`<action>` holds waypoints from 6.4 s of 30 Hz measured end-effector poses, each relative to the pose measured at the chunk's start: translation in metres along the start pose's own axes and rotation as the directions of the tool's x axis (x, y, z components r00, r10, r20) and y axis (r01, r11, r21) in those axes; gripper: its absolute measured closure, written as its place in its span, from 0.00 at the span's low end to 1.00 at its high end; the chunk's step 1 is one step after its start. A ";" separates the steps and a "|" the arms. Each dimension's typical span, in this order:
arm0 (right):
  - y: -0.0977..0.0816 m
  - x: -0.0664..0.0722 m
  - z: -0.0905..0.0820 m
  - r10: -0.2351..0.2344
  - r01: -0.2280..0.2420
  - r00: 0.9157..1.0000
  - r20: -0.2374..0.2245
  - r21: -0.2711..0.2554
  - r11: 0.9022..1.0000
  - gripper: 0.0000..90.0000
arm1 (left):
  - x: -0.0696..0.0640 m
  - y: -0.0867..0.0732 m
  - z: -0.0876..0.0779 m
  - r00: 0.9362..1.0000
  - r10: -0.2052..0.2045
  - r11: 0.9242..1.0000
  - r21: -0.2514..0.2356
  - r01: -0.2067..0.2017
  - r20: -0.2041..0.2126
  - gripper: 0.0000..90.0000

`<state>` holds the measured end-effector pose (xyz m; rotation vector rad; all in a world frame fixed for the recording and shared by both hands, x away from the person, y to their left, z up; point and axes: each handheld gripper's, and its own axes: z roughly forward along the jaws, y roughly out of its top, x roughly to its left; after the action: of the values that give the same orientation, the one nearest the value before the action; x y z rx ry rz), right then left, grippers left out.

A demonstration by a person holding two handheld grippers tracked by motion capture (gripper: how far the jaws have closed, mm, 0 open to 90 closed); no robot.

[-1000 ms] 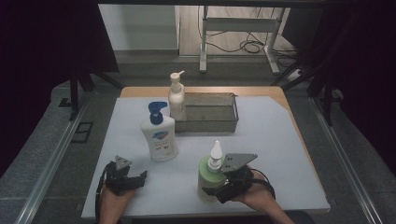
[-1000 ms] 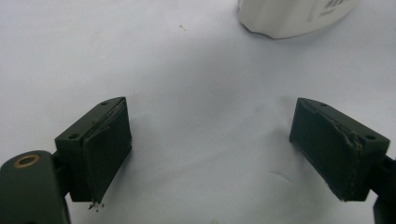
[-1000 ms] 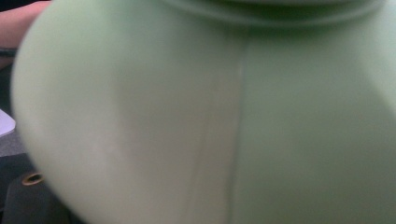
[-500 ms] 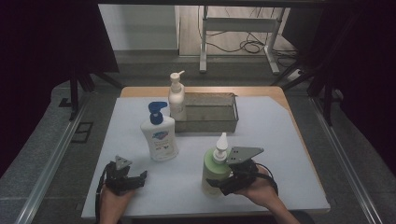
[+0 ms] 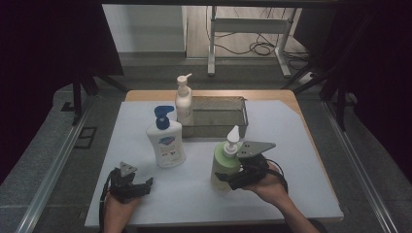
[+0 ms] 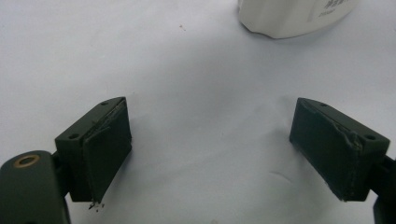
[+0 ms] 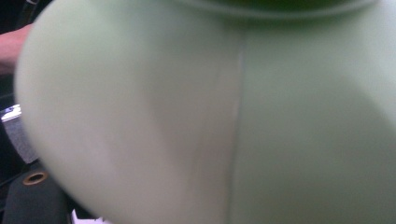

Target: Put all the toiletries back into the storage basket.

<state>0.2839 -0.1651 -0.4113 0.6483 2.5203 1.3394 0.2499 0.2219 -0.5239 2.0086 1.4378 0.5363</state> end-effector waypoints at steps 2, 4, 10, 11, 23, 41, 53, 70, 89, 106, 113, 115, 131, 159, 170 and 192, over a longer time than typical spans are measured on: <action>0.001 -0.003 0.002 0.004 -0.004 1.000 0.012 0.008 1.000 0.13 | 0.000 0.000 0.000 1.000 0.000 1.000 0.000 0.000 0.000 0.14; 0.002 -0.006 0.004 0.006 -0.007 1.000 0.021 0.013 1.000 0.13 | 0.000 0.000 0.000 1.000 0.000 1.000 -0.001 0.000 0.000 0.14; 0.004 -0.015 0.009 0.025 -0.026 0.999 0.039 0.018 0.999 0.13 | 0.000 0.000 0.000 1.000 -0.001 1.000 -0.003 0.001 0.000 0.14; 0.005 -0.016 0.010 0.030 -0.031 0.999 0.041 0.016 0.999 0.13 | 0.000 0.000 0.000 1.000 -0.001 1.000 -0.003 0.001 0.000 0.14; 0.020 -0.030 0.016 0.031 -0.032 0.996 0.086 0.003 0.999 0.13 | 0.000 0.000 0.000 1.000 -0.001 1.000 -0.002 0.001 0.000 0.14; 0.050 -0.049 0.022 0.048 -0.044 0.989 0.140 -0.029 0.999 0.13 | 0.000 0.000 0.000 1.000 -0.001 1.000 -0.002 0.001 0.000 0.14; 0.079 -0.057 0.022 0.039 -0.031 0.984 0.173 -0.044 0.999 0.13 | 0.000 0.000 0.000 1.000 -0.001 1.000 -0.002 0.001 0.000 0.14; 0.106 -0.074 0.029 0.053 -0.041 0.973 0.225 -0.060 0.997 0.13 | 0.000 0.000 0.000 1.000 -0.002 1.000 -0.003 0.002 0.001 0.14; 0.123 -0.091 0.046 0.075 -0.056 0.957 0.280 -0.073 0.996 0.13 | 0.000 0.000 0.000 1.000 -0.003 1.000 -0.004 0.003 0.001 0.14; 0.133 -0.110 0.065 0.099 -0.076 0.939 0.330 -0.084 0.994 0.13 | 0.000 0.000 0.000 1.000 -0.005 1.000 -0.003 0.005 0.003 0.14; 0.130 -0.118 0.078 0.104 -0.083 0.931 0.350 -0.073 0.994 0.13 | 0.000 0.000 0.000 1.000 -0.005 1.000 -0.002 0.005 0.003 0.14; 0.128 -0.120 0.082 0.105 -0.086 0.929 0.356 -0.070 0.994 0.13 | 0.000 0.000 0.000 1.000 -0.005 1.000 -0.002 0.005 0.003 0.14; 0.117 -0.127 0.105 0.124 -0.118 0.931 0.343 -0.037 0.992 0.13 | 0.000 0.000 0.000 1.000 -0.005 1.000 -0.002 0.005 0.003 0.14; 0.092 -0.134 0.134 0.142 -0.166 0.939 0.312 0.053 0.985 0.13 | 0.000 0.000 0.000 1.000 -0.003 1.000 0.000 0.003 0.003 0.14; 0.087 -0.137 0.140 0.163 -0.193 0.939 0.303 0.074 0.978 0.13 | 0.000 0.000 0.000 1.000 -0.002 1.000 0.002 0.002 0.003 0.14; 0.083 -0.144 0.138 0.184 -0.203 0.953 0.242 0.058 0.977 0.04 | 0.000 0.000 0.000 1.000 -0.002 1.000 0.001 0.002 0.003 0.14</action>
<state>0.4866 -0.0919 -0.4232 1.0314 2.3788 1.1423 0.2502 0.2220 -0.5240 2.0077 1.4391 0.5316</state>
